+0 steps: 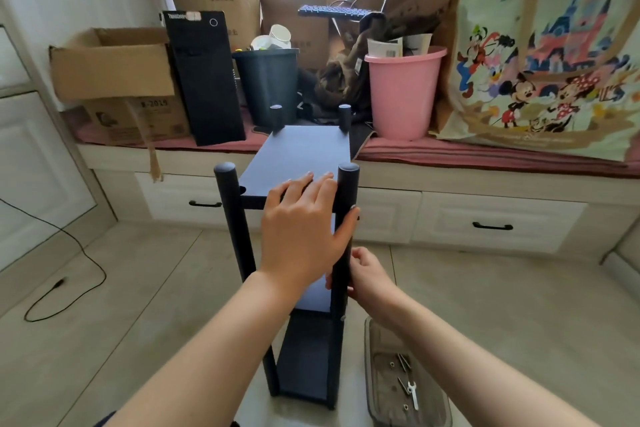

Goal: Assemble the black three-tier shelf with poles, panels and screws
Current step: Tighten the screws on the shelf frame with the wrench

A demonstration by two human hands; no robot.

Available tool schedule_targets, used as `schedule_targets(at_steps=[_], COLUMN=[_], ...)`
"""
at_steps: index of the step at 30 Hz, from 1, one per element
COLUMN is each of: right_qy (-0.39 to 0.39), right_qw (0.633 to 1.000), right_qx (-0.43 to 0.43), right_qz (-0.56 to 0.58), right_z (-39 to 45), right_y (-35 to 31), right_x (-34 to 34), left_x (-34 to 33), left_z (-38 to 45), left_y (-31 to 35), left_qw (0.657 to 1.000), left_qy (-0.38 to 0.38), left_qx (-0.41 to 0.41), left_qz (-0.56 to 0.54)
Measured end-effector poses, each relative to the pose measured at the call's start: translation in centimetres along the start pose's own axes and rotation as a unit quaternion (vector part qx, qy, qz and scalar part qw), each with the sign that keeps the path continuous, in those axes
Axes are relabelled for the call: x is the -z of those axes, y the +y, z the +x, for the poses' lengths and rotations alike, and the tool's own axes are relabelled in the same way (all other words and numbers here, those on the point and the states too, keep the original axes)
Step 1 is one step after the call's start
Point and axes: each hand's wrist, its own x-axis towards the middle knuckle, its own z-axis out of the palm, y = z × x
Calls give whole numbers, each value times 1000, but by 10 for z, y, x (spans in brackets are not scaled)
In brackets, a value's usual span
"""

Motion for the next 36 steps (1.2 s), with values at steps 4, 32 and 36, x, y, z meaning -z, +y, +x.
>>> schedule_targets(at_steps=[4, 32, 36], right_qy=[-11, -214, -231], right_qw=[999, 908, 880], right_qx=[10, 2, 8], right_qz=[-28, -359, -415], right_z=[11, 92, 96], right_y=[-11, 61, 93], right_x=[-28, -242, -240], left_x=[14, 24, 9], left_z=[3, -219, -260], left_y=[-36, -282, -276], left_qw=[1000, 745, 713], left_qy=[18, 86, 83], left_qx=[18, 551, 588], left_qz=[-4, -365, -374])
